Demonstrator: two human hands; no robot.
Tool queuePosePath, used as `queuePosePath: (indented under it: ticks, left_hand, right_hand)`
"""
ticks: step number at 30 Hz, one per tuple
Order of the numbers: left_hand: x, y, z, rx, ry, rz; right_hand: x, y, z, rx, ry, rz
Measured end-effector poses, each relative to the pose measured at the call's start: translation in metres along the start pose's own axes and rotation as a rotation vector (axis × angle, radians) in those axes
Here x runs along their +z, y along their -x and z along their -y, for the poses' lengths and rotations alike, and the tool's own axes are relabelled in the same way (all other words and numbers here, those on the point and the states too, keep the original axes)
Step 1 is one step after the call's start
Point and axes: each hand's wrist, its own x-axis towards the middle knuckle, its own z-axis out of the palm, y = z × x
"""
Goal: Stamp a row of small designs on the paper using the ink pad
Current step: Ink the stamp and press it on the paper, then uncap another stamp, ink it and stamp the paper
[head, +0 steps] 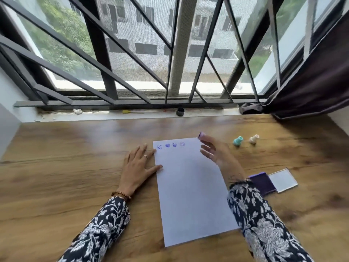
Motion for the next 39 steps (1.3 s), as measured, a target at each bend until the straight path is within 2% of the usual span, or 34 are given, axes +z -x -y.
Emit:
queuePosePath:
  ticks: [4,7,8,11,13,18,22,23,25,28,30,33,39]
  left_hand:
    - [-0.008,0.001,-0.019,-0.07,0.089,-0.086]
    - [0.0,0.003,-0.067,0.115,0.061,-0.226]
    - [0.005,0.005,-0.09,0.187,0.069,-0.217]
    - [0.03,0.004,-0.157,0.357,0.095,-0.055]
    - [0.049,-0.003,-0.193,0.379,0.114,0.076]
    - [0.079,-0.02,-0.233,0.304,0.164,0.261]
    - [0.087,-0.027,-0.239,0.223,0.232,0.238]
    - [0.088,-0.027,-0.241,0.149,0.338,0.207]
    - [0.089,-0.024,-0.249,-0.075,0.706,0.17]
    - [0.088,-0.017,-0.255,-0.319,1.329,0.273]
    - [0.085,-0.015,-0.259,-0.396,1.52,0.334]
    - [0.083,-0.015,-0.266,-0.409,1.575,0.37]
    - [0.079,-0.023,-0.269,-0.362,1.486,0.407]
  right_hand:
    - [-0.06,0.025,-0.005,0.06,-0.177,-0.029]
    - [-0.116,0.039,-0.009,0.038,-0.238,-0.092]
    - [-0.132,0.042,-0.01,0.031,-0.233,-0.108]
    - [-0.168,0.047,-0.012,0.003,-0.158,-0.096]
    - [-0.181,0.046,-0.013,-0.019,-0.121,-0.065]
    - [-0.201,0.039,-0.015,-0.071,-0.051,0.006]
    - [-0.21,0.035,-0.016,-0.083,-0.015,0.038]
    - [-0.211,0.035,-0.017,-0.1,0.0,0.049]
    - [-0.212,0.034,-0.017,-0.164,0.038,0.082]
    - [-0.206,0.034,-0.014,-0.29,0.114,0.106]
    - [-0.203,0.032,-0.01,-0.349,0.153,0.099]
    - [-0.203,0.028,-0.006,-0.414,0.225,0.108]
    - [-0.204,0.025,-0.001,-0.493,0.219,0.137]
